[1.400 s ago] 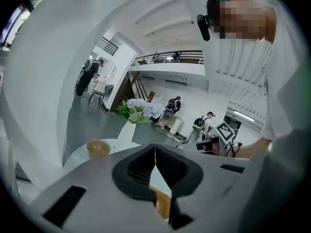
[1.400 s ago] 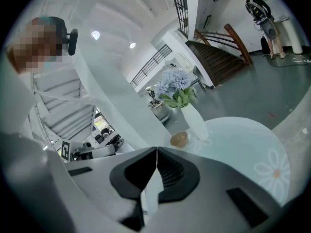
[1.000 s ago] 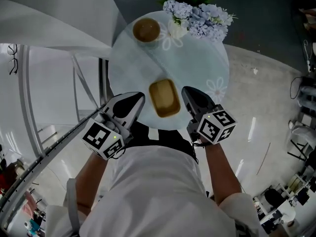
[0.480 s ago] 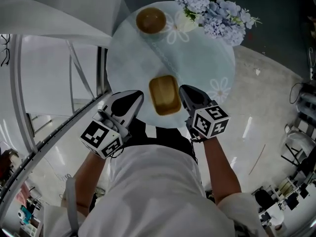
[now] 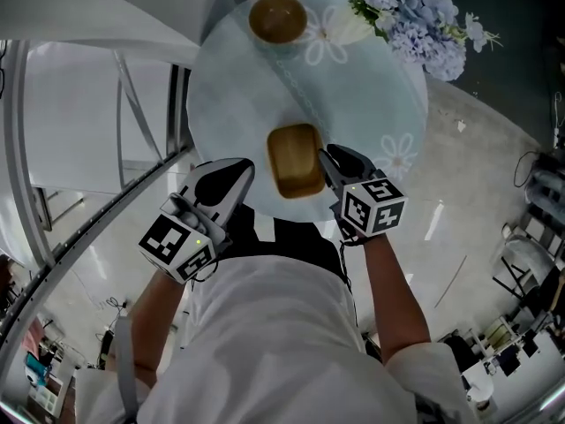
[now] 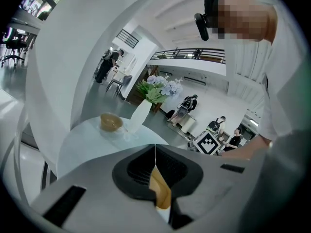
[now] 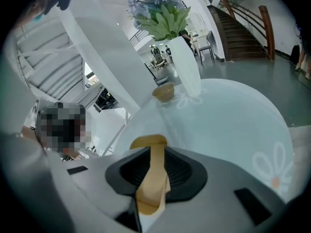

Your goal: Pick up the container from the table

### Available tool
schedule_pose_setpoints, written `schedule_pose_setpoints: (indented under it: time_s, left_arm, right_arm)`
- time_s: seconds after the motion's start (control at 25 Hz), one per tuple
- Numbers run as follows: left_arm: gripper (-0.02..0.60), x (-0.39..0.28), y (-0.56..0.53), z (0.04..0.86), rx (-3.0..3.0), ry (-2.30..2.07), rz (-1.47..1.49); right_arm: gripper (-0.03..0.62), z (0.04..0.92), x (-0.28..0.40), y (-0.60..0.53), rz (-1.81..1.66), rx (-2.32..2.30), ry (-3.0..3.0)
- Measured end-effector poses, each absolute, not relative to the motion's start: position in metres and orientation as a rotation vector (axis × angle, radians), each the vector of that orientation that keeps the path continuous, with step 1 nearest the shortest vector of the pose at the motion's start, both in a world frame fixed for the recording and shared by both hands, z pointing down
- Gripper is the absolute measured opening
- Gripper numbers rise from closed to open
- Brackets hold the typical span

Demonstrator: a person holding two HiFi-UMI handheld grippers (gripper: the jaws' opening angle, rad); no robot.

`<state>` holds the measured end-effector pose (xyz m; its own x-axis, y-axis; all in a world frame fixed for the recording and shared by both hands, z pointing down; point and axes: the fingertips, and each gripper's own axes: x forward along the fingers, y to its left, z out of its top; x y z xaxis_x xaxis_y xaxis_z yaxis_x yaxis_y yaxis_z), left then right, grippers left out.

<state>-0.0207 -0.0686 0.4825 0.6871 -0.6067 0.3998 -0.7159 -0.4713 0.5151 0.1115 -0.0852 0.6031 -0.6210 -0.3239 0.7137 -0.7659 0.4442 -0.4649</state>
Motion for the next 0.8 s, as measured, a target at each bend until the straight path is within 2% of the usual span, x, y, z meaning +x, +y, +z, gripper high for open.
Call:
schedule_pose_setpoints:
  time_s: [0.36,0.8]
  left_arm:
    - [0.021,-0.025,-0.061,0.497,2.19,-1.01,0.195]
    - [0.021,-0.033,-0.056,0.509,2.16,-1.011,0.187]
  right_arm:
    - [0.118,0.632,0.116,-0.077,1.039,0.894,-2.061]
    - [0.106,0.657,0.113,-0.067,1.026,0.858,-1.975]
